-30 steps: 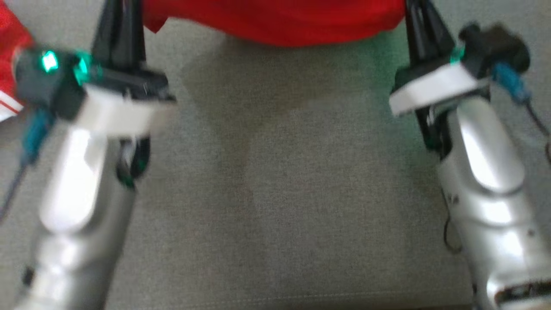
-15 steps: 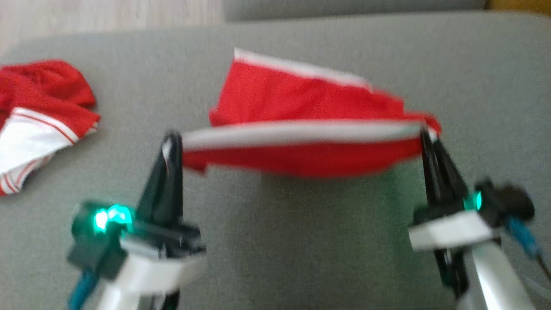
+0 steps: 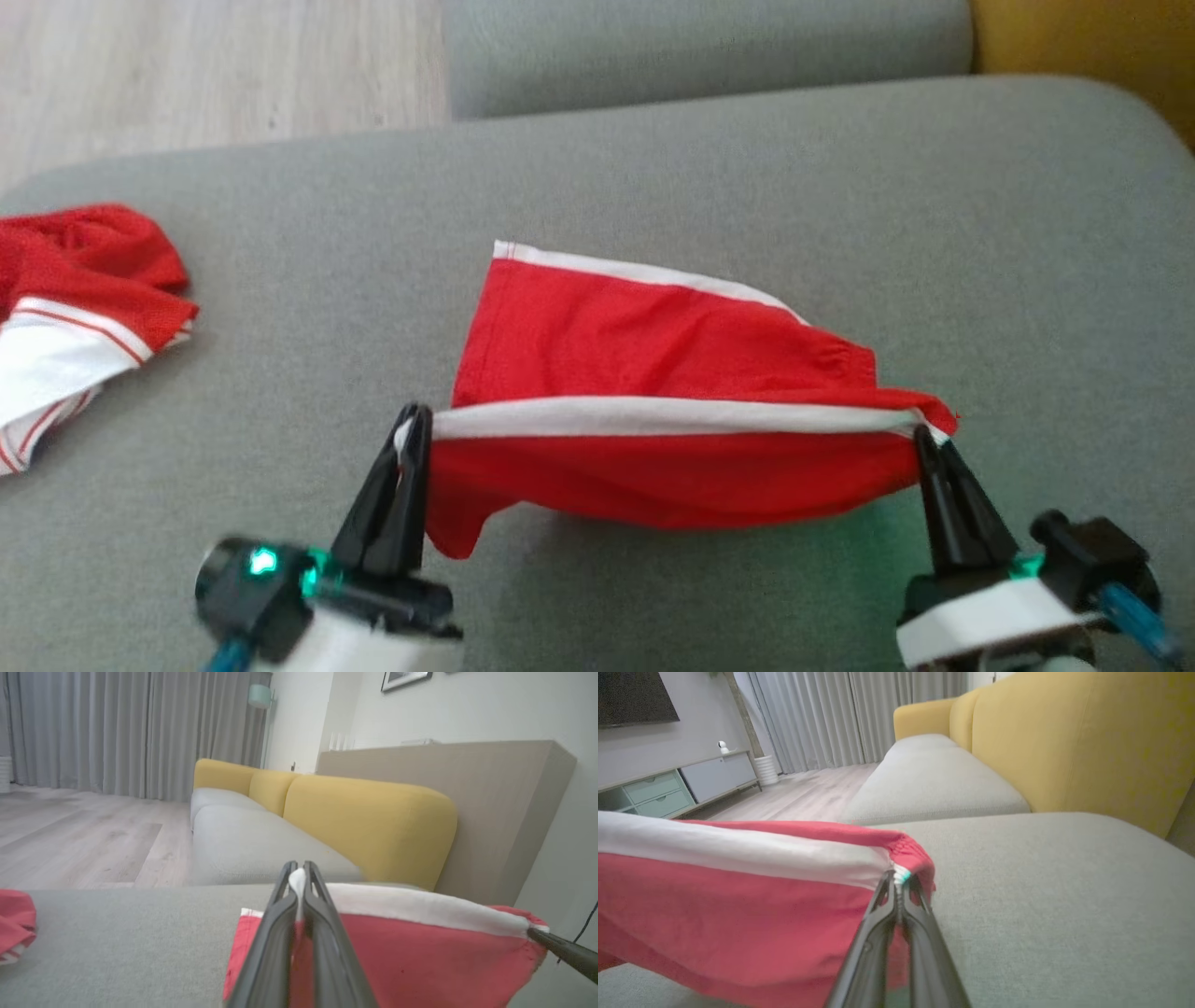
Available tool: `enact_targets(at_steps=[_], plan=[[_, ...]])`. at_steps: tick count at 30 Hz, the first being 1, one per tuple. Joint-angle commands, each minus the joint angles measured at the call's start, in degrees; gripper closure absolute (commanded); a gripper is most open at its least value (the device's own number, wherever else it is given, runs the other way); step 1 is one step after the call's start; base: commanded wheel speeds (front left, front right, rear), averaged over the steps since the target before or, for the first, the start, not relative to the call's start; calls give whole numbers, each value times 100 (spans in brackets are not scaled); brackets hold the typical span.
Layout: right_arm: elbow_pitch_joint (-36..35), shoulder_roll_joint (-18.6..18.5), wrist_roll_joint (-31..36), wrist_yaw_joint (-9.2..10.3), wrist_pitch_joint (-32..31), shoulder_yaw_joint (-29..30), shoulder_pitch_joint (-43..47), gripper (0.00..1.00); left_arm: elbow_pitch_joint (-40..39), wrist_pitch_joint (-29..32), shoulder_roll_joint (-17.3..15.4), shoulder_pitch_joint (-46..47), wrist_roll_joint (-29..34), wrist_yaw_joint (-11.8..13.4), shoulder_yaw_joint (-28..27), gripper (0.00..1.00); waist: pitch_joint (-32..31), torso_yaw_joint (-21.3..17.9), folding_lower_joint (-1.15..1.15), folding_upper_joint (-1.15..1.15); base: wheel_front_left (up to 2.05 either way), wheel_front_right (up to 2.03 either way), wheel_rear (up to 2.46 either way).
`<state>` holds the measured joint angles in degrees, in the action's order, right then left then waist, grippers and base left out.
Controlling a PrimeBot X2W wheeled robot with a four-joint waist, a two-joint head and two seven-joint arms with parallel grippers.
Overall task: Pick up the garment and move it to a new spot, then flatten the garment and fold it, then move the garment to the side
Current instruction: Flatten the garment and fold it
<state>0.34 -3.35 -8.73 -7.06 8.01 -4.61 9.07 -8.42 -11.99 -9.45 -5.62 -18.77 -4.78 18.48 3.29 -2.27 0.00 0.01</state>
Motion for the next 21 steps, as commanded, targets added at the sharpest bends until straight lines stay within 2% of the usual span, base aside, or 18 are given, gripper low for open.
enact_targets(at_steps=[1, 14, 21], plan=[[-104, -4, -41, -43, -5, -149, -364, 100, -49, 8, -76, 472, -17, -30, -178, 100, 144, -34, 0, -1, 0, 0, 0], [1424, 44, -143, -43, 187, -200, -2132, 100, 2852, -16, -94, 3535, -39, -236, 52, 100, 1547, -206, 0, -1, 0, 0, 0], [2176, 45, -334, -43, 403, -286, -2883, 100, 4366, -150, 10, 4626, -63, -258, 237, 100, 1966, -341, 0, -1, 0, 0, 0]])
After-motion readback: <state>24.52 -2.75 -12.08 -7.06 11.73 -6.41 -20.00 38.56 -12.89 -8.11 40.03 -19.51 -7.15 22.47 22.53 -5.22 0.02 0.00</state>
